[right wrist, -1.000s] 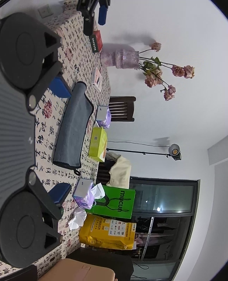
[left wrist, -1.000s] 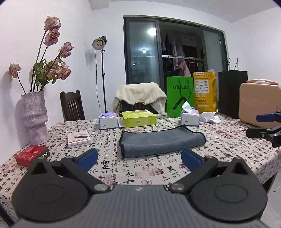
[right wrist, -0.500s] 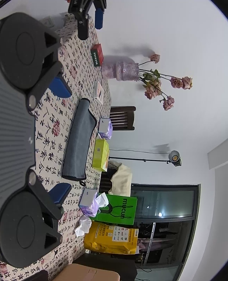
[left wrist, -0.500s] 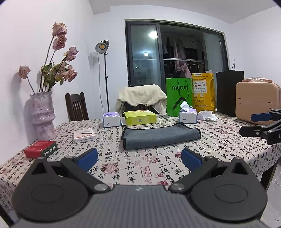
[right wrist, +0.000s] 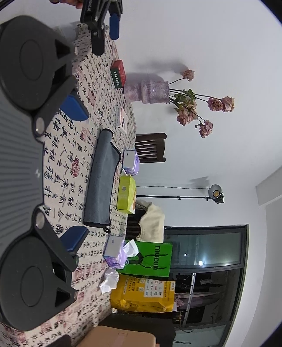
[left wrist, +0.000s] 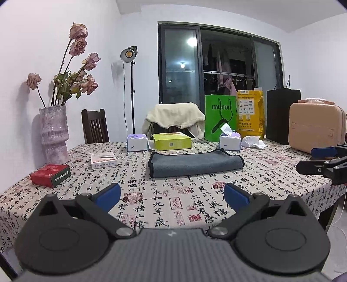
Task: Fold towel
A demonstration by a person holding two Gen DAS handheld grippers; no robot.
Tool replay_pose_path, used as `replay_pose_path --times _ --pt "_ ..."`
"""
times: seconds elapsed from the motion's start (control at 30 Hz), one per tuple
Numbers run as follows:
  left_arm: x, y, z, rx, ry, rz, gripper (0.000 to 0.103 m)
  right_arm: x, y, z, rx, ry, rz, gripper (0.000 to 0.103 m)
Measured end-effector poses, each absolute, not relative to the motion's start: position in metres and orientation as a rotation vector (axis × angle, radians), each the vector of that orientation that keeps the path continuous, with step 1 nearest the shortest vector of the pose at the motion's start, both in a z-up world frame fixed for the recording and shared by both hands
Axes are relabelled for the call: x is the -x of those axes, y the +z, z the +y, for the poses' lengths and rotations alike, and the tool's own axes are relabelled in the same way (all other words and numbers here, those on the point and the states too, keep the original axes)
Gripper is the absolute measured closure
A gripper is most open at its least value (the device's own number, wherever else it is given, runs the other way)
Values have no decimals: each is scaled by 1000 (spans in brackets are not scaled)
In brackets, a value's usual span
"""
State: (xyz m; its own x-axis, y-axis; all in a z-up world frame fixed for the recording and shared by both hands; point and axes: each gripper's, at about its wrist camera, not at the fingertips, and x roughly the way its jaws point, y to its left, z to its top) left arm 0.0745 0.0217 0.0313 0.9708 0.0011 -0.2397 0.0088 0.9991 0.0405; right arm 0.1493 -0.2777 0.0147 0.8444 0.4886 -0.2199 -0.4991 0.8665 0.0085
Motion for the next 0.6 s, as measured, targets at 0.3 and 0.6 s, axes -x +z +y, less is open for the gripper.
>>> replay_pose_path --times 0.3,0.6 --pt "-64 31 21 -48 -7 230 0 -130 9 -275 53 545 217 0" --pt "-50 29 20 -53 -8 218 0 -112 6 -269 56 560 210 0"
